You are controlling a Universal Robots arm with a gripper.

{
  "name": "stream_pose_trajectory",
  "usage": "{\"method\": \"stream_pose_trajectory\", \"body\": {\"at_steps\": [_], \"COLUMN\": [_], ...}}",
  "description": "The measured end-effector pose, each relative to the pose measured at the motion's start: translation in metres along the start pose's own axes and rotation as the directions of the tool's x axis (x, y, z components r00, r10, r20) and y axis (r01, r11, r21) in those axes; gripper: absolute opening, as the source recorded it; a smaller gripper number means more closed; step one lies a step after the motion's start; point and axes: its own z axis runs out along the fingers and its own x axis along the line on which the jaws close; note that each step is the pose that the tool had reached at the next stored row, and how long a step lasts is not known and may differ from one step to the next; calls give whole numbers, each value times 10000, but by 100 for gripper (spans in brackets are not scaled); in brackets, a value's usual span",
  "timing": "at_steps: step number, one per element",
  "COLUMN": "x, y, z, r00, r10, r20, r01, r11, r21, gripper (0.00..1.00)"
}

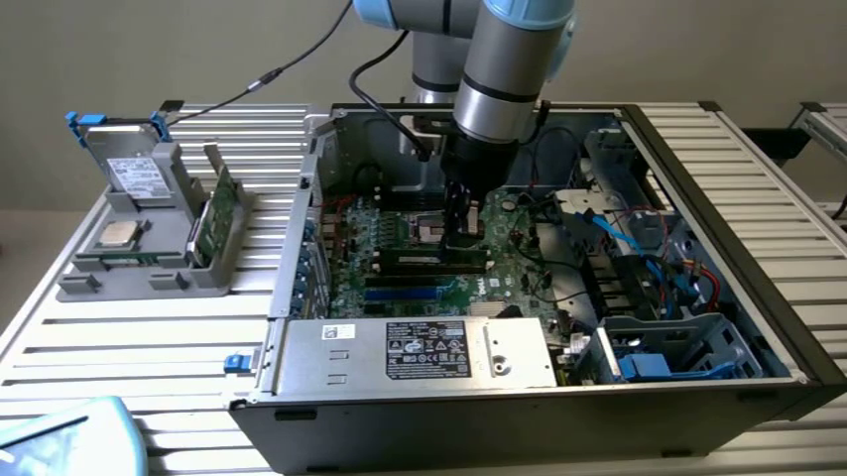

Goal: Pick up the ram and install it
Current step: 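Insert the ram into the slot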

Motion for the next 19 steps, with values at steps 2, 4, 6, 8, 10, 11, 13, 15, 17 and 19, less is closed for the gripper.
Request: {"method": "stream_pose_trajectory", "body": {"at_steps": [2, 4, 6, 8, 10, 11, 13, 15, 17, 19], "x": [0, -1, -3, -6, -10, -12, -15, -18, -22, -22], "y": [0, 0, 0, 0, 2, 3, 4, 5, 5, 5], "z": [0, 0, 1, 0, 1, 2, 3, 3, 4, 4], "r00": [10000, 10000, 10000, 10000, 10000, 10000, 10000, 9999, 9999, 9999], "r10": [0, 1, 2, 4, 7, 10, 14, 18, 22, 24], "r20": [0, -3, -11, -24, -44, -56, -83, -106, -125, -142], "r01": [0, -1, -2, -4, -7, -10, -14, -18, -22, -24], "r11": [10000, 10000, 10000, 10000, 10000, 10000, 10000, 10000, 10000, 10000], "r21": [0, 0, 1, 1, 1, 1, 1, 0, 0, 0], "gripper": [13, 13, 13, 13, 13, 13, 13, 13, 13, 13]}}
